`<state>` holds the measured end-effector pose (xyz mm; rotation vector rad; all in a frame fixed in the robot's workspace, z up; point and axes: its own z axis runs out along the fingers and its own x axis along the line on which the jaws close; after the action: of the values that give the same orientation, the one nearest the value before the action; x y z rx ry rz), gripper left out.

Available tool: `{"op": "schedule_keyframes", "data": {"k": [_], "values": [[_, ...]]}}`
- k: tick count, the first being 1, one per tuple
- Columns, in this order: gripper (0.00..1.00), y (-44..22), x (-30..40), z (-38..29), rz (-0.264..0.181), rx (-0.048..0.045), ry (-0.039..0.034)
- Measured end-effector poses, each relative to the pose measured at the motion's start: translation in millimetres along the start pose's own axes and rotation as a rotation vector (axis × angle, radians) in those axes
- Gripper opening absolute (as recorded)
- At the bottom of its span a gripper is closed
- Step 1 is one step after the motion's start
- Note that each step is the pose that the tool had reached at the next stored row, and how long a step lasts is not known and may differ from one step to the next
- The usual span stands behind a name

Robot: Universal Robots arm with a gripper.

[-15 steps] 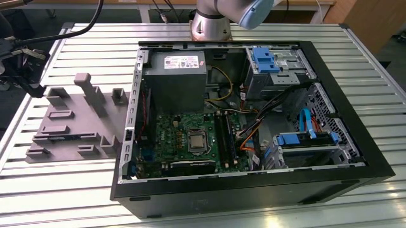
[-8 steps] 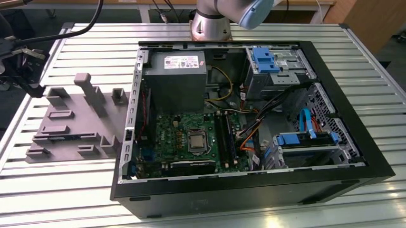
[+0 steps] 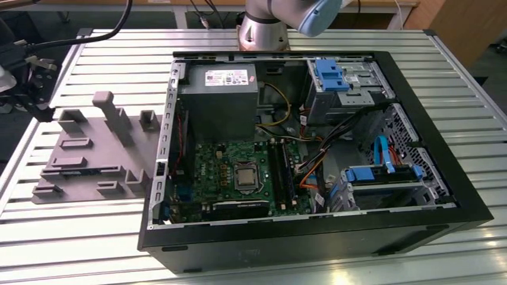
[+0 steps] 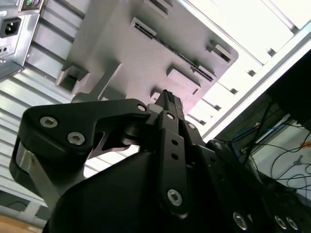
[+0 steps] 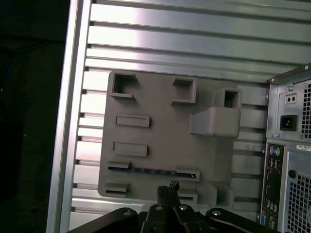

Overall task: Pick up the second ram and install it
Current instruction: 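Pick up the second ram and move it above second insertion slot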

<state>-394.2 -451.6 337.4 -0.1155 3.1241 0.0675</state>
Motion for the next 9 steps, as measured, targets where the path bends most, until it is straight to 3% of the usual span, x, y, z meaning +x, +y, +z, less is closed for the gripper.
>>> {"op": "schedule_keyframes", "data": {"k": [9], "values": [[0.11, 0.0, 0.4, 0.7, -0.149, -0.0024, 0.0063]]}}
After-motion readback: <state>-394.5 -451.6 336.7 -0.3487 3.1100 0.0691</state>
